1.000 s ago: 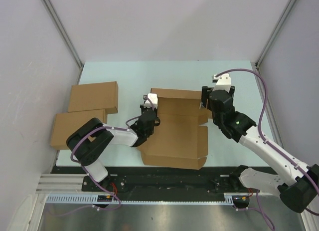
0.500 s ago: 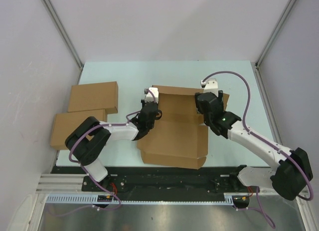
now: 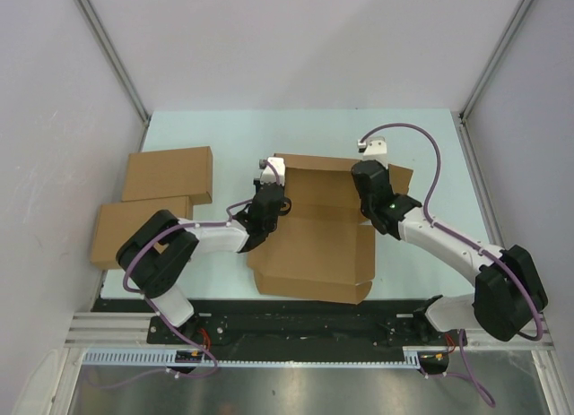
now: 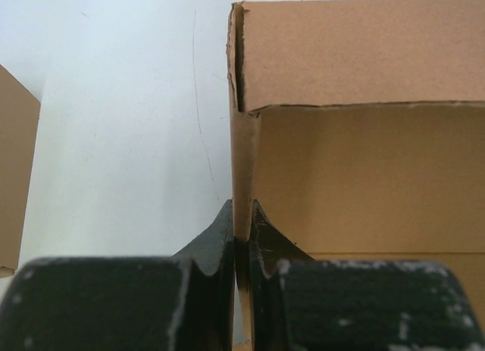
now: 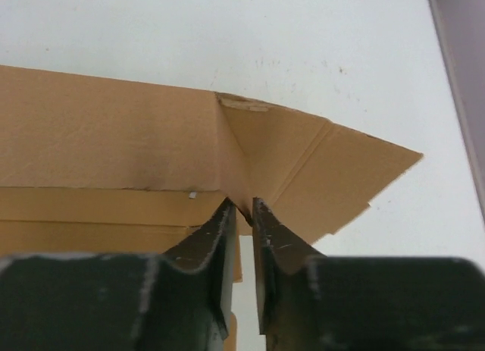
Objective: Fold the paper box
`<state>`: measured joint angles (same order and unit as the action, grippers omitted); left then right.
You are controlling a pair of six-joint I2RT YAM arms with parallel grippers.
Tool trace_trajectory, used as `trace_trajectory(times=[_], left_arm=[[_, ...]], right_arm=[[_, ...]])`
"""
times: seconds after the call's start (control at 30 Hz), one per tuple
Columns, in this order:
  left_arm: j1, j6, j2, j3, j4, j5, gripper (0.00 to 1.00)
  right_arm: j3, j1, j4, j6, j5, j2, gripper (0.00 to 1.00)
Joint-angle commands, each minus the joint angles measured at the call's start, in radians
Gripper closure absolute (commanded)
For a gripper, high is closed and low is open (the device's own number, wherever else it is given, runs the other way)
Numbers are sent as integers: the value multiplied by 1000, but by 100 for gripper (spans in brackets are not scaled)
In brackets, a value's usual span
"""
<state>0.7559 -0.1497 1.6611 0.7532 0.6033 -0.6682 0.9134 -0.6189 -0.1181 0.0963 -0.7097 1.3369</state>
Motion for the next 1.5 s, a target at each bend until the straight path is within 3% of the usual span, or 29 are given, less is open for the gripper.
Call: trace_trajectory(times=[0.0,0.03,0.6,0.7,0.73,0.8,0.9,1.13,1.47], left_arm=[[-1,-10,-46,-9,4,4,100],[-1,-14,-49,-12,7,5,100],[-1,-74,-55,-49,44,-10,100],[0,-70,-61,-51,43,-24,100],[-1,-68,-64,-49,36,-28,100],[-1,-68,-64,-45,30,-42,100],[-1,-77,-64,-32,6,-51,100],[-1,-122,-64,-17,-49,-70,100],[-1,-165,-92,-37,-91,-80,100]], right_arm=[[1,4,28,81,28,5,90],[2,5,20,101,36,5,100],[-94,18,2,510,314,-50,100],[-94,7,-34,471,260,-83,78],[-94,7,-60,458,245,-129,60],[-91,7,-112,424,198,-185,40],[-93,5,-202,398,141,-289,32],[-205,13,-270,459,119,-400,35],[-392,87,-86,589,291,-357,51]])
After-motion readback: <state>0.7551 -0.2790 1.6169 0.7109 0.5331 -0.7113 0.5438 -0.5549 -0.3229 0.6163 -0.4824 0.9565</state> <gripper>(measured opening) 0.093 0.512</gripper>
